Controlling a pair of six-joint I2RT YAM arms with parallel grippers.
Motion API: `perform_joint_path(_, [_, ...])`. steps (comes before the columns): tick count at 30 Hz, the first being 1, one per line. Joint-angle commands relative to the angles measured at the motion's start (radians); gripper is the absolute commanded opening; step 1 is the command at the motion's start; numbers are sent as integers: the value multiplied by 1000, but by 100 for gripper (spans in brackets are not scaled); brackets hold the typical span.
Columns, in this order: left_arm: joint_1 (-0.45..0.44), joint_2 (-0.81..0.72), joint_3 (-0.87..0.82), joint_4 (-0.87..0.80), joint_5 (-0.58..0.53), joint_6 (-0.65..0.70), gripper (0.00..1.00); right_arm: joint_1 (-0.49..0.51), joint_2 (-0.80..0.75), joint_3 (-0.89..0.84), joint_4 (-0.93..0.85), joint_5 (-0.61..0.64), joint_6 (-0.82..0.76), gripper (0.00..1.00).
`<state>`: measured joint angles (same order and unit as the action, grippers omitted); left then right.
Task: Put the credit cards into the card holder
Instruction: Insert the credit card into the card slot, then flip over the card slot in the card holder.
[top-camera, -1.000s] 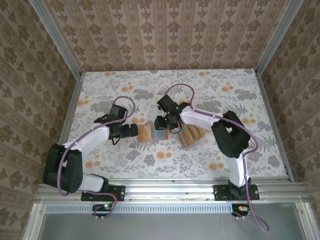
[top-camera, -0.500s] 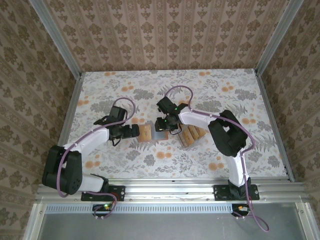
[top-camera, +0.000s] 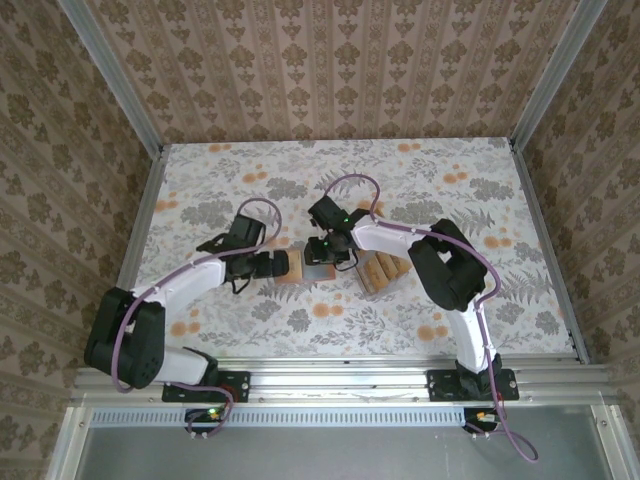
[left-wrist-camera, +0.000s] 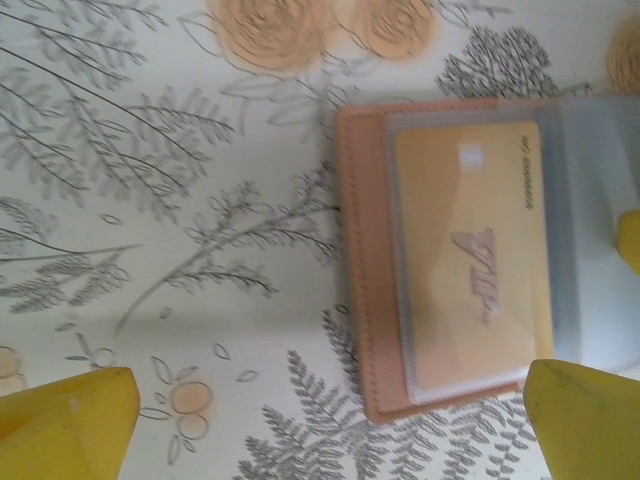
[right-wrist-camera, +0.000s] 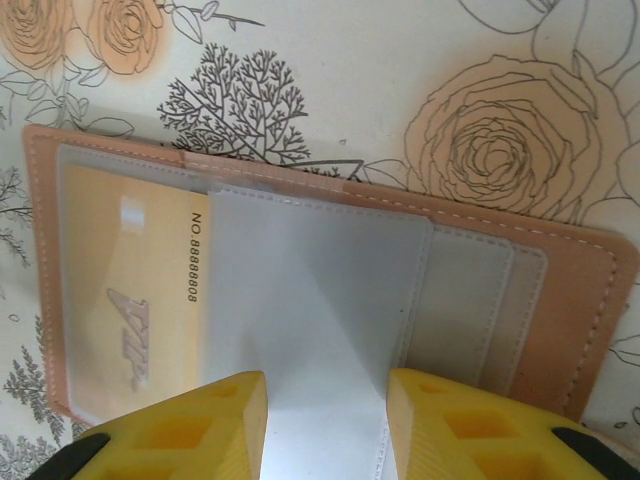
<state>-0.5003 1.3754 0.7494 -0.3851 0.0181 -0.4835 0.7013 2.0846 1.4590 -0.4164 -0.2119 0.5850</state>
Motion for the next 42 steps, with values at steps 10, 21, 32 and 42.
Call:
perform_joint_path(10, [-128,-12,-65,158,-116,-8,100,7,17,-29,32,-32,42,37])
perform_joint_path(21, [-207,43,-66,244,-177,19,100,7,14,-29,32,-34,47,38])
perform_joint_path(32, [-222,120,-67,253,-253,16,100,7,1,-37,37,-41,54,38])
perform_joint_path(42, [-223,161,-82,259,-272,1,100,-13,-72,-21,18,-38,46,42])
